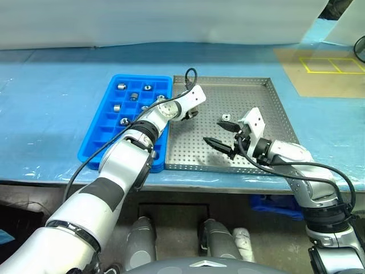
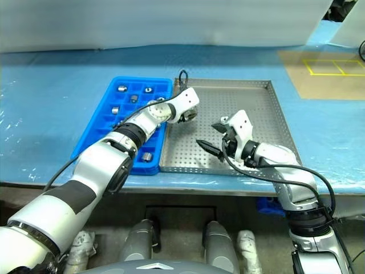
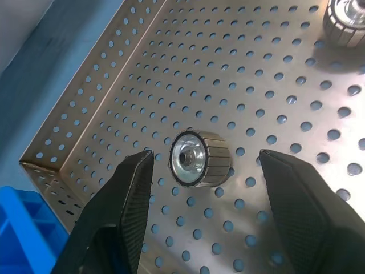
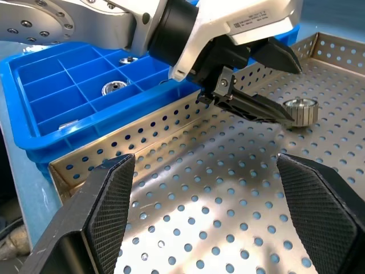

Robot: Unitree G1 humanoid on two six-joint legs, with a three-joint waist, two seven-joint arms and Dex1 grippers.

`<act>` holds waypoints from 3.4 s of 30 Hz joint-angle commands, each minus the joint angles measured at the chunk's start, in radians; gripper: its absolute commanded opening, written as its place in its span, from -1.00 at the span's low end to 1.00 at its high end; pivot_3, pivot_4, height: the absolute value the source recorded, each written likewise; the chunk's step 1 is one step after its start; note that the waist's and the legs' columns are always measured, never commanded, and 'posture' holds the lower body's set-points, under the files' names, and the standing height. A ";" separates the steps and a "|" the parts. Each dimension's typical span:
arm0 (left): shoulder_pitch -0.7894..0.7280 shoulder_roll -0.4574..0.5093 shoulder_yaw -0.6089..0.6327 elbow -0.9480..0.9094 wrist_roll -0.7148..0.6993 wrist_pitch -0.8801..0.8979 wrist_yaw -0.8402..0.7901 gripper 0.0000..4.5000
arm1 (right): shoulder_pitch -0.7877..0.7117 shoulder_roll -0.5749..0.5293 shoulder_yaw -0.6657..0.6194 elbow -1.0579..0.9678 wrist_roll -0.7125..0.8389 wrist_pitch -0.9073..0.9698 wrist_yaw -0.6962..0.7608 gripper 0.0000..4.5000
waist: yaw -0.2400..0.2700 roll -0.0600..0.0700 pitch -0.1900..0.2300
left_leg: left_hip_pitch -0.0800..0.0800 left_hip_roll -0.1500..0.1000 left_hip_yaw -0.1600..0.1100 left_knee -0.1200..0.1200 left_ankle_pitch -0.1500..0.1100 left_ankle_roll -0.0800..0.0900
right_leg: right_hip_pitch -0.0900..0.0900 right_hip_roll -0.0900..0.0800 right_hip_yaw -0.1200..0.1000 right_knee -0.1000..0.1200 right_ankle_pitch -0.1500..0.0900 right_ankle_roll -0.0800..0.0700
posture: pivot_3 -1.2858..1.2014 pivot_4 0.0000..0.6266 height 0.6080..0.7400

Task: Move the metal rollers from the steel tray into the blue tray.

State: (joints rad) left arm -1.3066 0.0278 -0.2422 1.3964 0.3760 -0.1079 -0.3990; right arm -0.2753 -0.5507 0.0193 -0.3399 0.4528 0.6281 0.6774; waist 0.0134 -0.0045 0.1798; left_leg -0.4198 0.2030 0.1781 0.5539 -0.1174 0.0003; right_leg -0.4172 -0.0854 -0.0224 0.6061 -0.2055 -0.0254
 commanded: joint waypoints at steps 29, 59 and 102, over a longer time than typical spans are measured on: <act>0.047 -0.102 -0.129 0.003 0.240 0.066 0.282 0.38 | 0.190 0.026 -0.078 -0.242 0.051 0.088 -0.152 0.82 | -0.038 0.001 -0.001 | 0.000 -0.005 -0.001 0.000 -0.006 0.010 | 0.009 -0.005 0.000 -0.019 0.003 0.007 | -0.43 -0.52 1.00; 0.057 -0.067 -0.166 0.004 0.288 0.089 0.313 0.05 | 0.217 0.022 -0.073 -0.243 0.059 0.094 -0.185 0.82 | -0.065 0.001 -0.001 | -0.001 -0.006 -0.001 -0.001 -0.010 0.015 | 0.012 -0.007 0.000 -0.027 0.003 0.008 | -0.42 -0.52 1.00; -0.002 -0.073 -0.098 -0.019 0.196 -0.008 0.283 -0.53 | 0.165 0.040 -0.020 -0.140 -0.002 0.048 -0.133 0.82 | -0.077 0.001 -0.001 | -0.006 -0.010 -0.001 -0.008 -0.011 0.017 | 0.008 -0.010 -0.001 -0.034 0.003 0.007 | -0.36 -0.52 1.00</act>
State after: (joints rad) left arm -1.2605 -0.0433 -0.3646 1.4006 0.6025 -0.0860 -0.1103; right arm -0.0989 -0.5138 -0.0014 -0.4683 0.4502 0.6997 0.5405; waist -0.0635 -0.0031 0.1790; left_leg -0.4269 0.1927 0.1772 0.5459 -0.1288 0.0173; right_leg -0.4097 -0.0958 -0.0231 0.5718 -0.2023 -0.0184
